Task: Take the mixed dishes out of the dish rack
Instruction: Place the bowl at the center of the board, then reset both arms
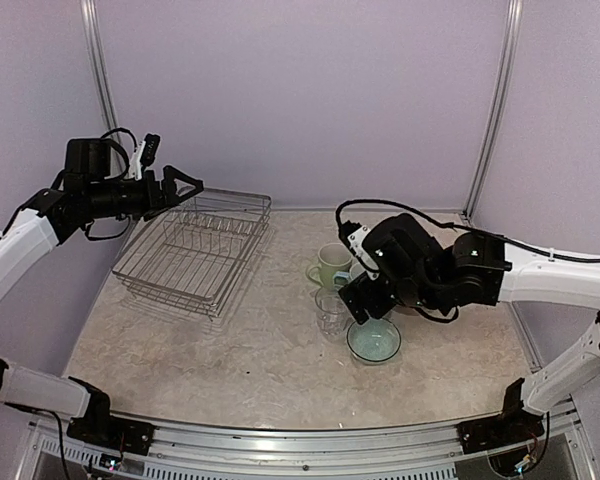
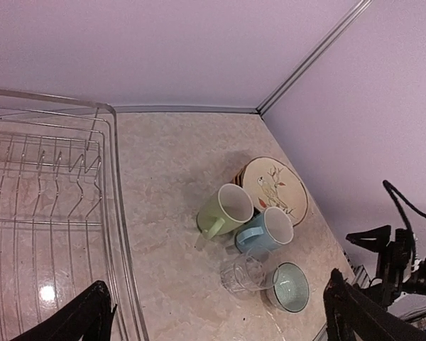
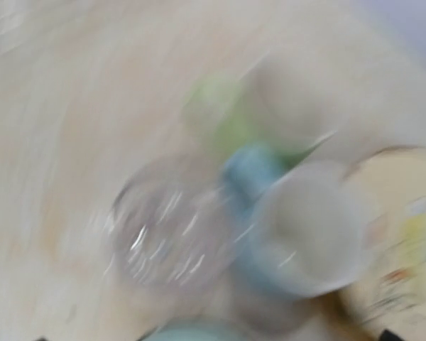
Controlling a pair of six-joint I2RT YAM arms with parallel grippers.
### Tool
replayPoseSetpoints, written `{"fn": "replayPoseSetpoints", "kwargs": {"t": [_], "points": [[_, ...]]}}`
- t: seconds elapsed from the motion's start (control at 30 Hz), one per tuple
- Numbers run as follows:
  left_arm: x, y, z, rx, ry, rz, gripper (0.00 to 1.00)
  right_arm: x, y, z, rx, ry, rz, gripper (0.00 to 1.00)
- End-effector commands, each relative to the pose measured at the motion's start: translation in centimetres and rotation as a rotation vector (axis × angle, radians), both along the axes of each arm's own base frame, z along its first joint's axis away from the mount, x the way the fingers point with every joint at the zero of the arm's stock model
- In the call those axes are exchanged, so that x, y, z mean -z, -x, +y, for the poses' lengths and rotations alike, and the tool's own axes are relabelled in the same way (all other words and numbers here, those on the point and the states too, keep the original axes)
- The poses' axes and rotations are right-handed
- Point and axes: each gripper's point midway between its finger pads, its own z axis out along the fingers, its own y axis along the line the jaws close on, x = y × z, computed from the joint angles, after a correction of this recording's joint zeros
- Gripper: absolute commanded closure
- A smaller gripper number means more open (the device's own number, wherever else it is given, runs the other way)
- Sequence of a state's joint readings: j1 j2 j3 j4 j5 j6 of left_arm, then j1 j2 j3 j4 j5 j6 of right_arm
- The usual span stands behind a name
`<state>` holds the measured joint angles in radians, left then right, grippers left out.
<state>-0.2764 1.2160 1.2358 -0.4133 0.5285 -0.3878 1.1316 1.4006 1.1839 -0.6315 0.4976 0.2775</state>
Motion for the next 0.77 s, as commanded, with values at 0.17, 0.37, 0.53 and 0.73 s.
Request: {"fn": "replayPoseSetpoints", "kwargs": {"t": [0.17, 0.37, 0.53, 0.73], "points": [[-9.4, 2.1, 5.6, -0.290, -0.037, -0.210, 0.01, -16.1, -5.7, -8.8, 0.353, -0.339, -0.395, 0.00], [-15.6, 6.3, 8.0, -0.368, 0.031, -0.409, 0.01, -24.5, -3.9, -12.0, 0.328, -0.464, -0.612, 0.00], [-19.2, 10.0, 10.1, -0.435, 0.086, -0.552, 0.01, -28.7, -2.3, -14.0, 0.315, -0.552, -0.718, 0.00], [-20.9, 12.5, 11.7, -0.485, 0.104, -0.620, 0.01, -29.8, -1.6, -15.1, 0.322, -0.577, -0.752, 0.00]]}}
